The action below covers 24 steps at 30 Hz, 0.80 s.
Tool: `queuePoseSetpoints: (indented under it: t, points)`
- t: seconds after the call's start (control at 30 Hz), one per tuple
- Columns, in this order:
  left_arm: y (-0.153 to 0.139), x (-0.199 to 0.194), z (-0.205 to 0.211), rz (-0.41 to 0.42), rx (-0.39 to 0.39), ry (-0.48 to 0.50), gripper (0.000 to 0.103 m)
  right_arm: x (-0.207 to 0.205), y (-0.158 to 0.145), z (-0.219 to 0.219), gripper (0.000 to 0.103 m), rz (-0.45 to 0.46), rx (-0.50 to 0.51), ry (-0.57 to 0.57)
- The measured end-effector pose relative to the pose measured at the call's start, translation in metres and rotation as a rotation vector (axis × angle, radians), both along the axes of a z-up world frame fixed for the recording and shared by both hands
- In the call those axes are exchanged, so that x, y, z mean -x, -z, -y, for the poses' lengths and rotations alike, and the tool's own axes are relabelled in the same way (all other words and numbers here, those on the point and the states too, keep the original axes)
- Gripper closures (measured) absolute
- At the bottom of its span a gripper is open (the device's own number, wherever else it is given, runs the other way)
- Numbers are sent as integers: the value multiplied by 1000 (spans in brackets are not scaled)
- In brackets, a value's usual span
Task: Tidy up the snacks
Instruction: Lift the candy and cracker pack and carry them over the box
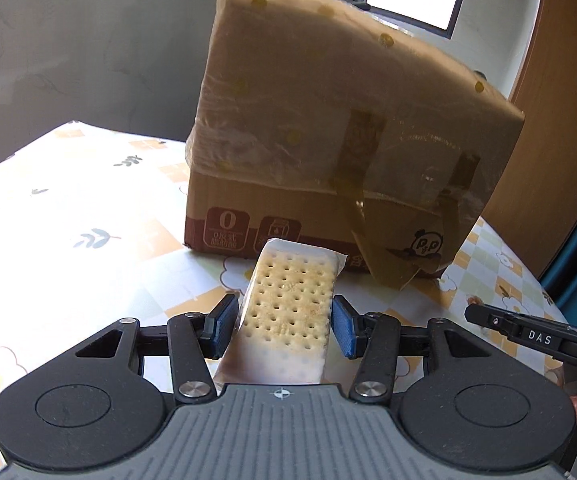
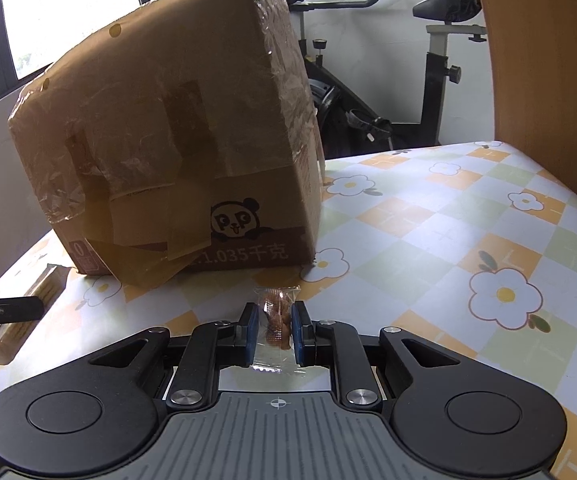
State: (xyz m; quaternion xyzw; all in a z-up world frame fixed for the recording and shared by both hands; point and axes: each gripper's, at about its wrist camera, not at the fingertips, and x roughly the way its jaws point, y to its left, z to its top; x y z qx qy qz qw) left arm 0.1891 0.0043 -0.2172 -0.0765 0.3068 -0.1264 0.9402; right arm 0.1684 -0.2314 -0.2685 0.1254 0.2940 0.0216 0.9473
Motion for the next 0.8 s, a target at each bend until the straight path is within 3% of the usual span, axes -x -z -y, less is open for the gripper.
queuePoseSetpoints:
  t: [0.17,0.4,0.53,0.7,0.8]
  points:
    - [-29,8,-13,76,33,-27,50,11,-26,7,87,55,15,13]
    - [-94,6,-14,231,64,-3,50,9,-95,29,87,217,-3,38]
    - [-138,-11,0,322,64,53,50,-15,-142,27,87,296,24,-40]
    - [-176,-54,19,356,82,102,50,-61,-186,11,87,345,72,-138]
    - [-185,-93,37,342,62,128,50,-94,-194,-2,87,331,94,-129]
